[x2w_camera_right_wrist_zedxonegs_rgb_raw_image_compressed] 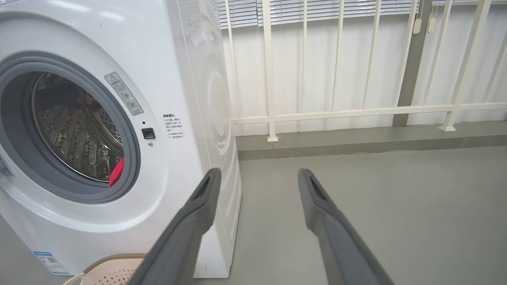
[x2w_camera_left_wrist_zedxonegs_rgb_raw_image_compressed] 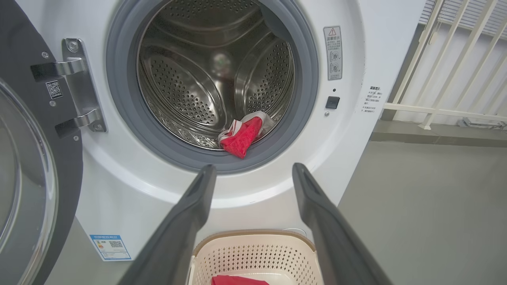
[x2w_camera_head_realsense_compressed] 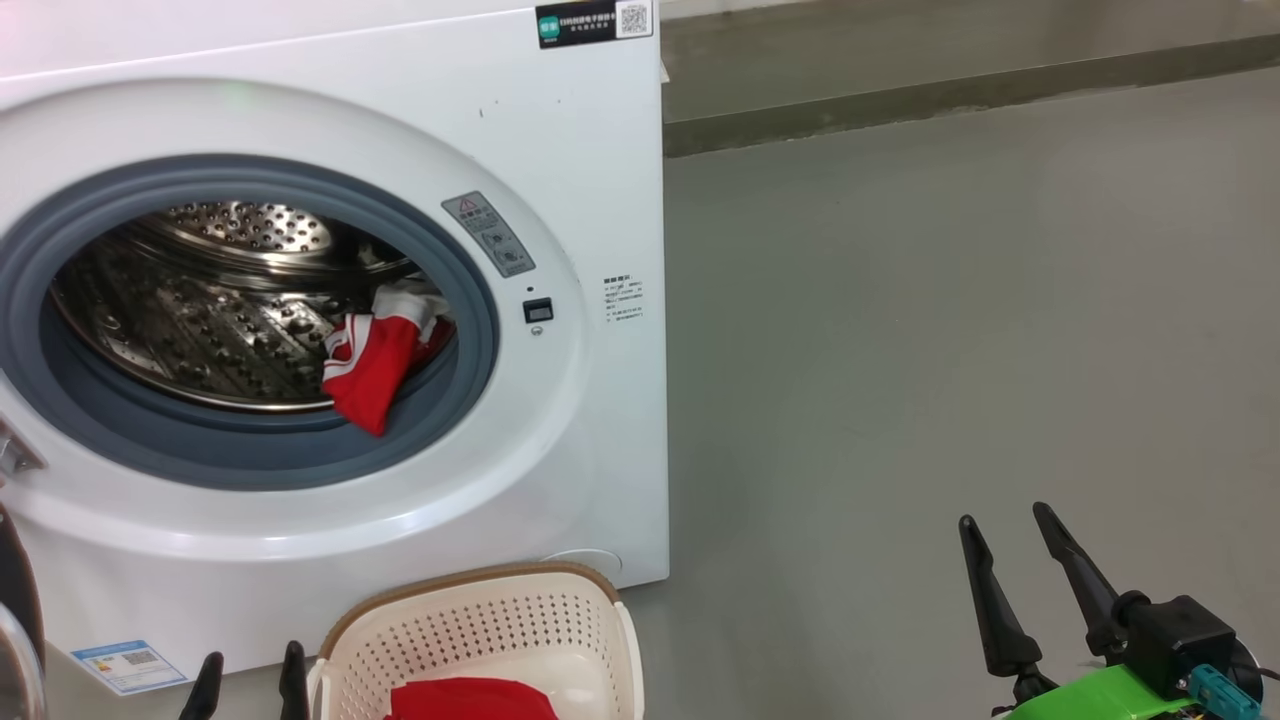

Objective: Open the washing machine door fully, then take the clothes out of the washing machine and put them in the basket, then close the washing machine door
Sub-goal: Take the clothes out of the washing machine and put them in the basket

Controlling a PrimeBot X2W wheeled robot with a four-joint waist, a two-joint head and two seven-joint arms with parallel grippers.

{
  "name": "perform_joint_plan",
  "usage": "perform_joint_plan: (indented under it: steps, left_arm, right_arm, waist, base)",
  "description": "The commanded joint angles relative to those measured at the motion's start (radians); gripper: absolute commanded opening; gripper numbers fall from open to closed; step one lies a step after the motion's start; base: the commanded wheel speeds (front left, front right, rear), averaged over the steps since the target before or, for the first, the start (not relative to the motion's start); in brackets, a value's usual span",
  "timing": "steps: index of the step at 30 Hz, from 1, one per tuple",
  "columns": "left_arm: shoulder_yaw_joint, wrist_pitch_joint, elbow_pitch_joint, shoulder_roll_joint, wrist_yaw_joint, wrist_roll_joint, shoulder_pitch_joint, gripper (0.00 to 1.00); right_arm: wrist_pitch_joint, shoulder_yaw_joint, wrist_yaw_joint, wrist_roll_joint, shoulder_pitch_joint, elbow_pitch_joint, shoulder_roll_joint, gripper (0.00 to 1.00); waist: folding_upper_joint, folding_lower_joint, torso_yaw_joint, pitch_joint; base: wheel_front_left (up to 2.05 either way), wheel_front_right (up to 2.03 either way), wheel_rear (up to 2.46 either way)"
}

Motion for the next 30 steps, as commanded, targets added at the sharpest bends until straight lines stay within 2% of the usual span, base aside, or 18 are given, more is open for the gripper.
perform_joint_plan:
  steps: [1, 22, 27, 30]
  left_arm:
    - [0.034, -0.012, -0.032, 0.009, -0.003, 0.009, -0.021, 1.0]
    - [0.029, -0.012, -0.03, 0.008, -0.002, 0.019, -0.036, 1.0]
    - [0.023, -0.012, -0.014, 0.008, 0.034, 0.007, -0.057, 1.0]
    - [0.006, -0.012, 0.011, 0.008, 0.041, -0.005, -0.079, 1.0]
  right_arm:
    - [-0.006, 0.018, 0.005, -0.002, -0.01, -0.026, -0.014, 1.0]
    - [-0.006, 0.016, 0.005, -0.005, 0.002, -0.024, -0.029, 1.0]
    - [-0.006, 0.019, 0.005, -0.004, 0.002, -0.02, -0.026, 1.0]
    - [-0.006, 0.019, 0.005, 0.001, -0.001, -0.017, -0.023, 1.0]
  waist:
    - [0.0, 0.0, 0.002, -0.001]
    - [0.0, 0.0, 0.024, -0.002]
    - [0.0, 0.0, 0.032, 0.006]
    - [0.0, 0.0, 0.035, 0.01]
  base:
    - [0.0, 0.0, 0.0]
    - [0.0, 0.0, 0.0]
    - [0.0, 0.0, 0.0]
    - [0.0, 0.0, 0.0]
